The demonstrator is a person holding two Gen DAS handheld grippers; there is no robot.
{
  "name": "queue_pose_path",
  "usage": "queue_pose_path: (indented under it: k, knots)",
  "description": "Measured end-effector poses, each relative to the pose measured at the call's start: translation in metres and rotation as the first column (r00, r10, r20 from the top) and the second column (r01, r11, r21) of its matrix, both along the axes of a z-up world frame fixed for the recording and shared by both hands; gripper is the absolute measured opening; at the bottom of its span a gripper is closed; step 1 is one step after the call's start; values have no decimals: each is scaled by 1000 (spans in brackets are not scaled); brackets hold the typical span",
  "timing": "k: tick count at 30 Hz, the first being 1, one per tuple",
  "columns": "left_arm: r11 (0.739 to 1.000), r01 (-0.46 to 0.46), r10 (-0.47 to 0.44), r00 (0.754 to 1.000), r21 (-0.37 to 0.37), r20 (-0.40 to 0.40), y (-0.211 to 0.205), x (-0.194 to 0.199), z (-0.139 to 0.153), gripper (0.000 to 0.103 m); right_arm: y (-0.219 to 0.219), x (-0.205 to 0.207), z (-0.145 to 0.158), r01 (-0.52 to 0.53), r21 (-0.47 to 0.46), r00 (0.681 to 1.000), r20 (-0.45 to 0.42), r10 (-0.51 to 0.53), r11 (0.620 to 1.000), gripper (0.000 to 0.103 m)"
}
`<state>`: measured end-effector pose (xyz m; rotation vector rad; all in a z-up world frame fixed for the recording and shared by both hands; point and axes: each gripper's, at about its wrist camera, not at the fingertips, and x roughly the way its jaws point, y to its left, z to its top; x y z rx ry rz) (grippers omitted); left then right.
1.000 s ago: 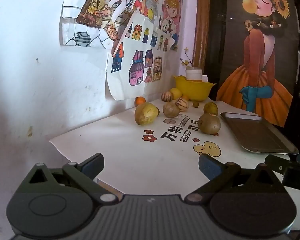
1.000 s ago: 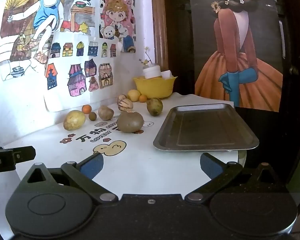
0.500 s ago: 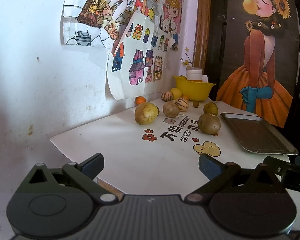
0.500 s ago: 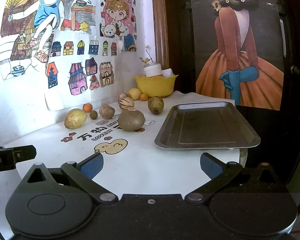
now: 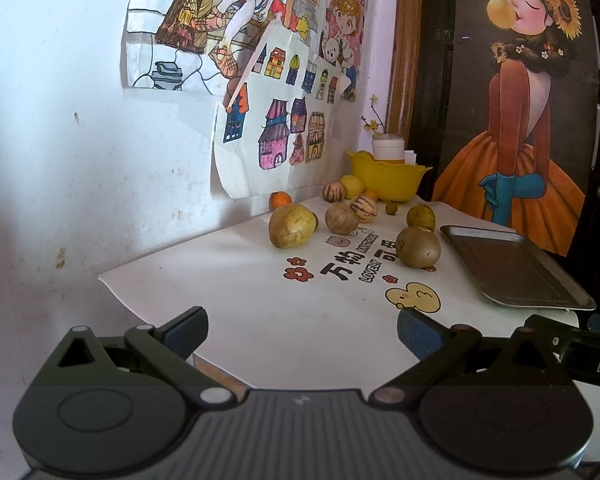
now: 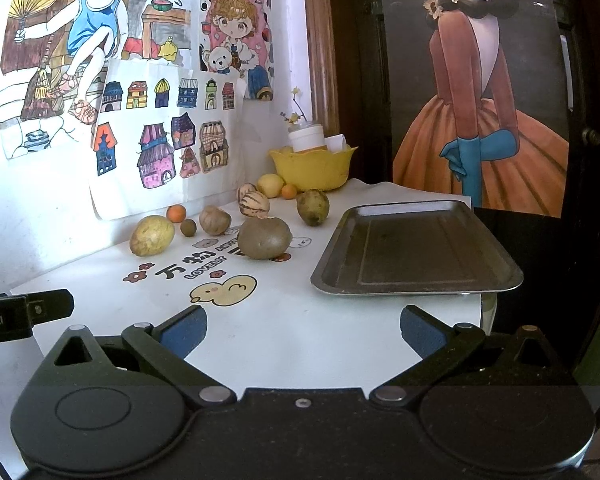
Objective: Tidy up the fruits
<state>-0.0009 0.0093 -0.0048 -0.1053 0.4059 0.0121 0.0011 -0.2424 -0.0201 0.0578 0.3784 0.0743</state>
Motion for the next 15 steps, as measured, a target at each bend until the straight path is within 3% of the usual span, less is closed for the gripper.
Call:
queue_pose_path:
  k: [15]
  knots:
    - [1000,4,-4,1000,-1,2,-4,-3,-3,103,0,0,-1,-1,2,1000,-3,1,1000,102]
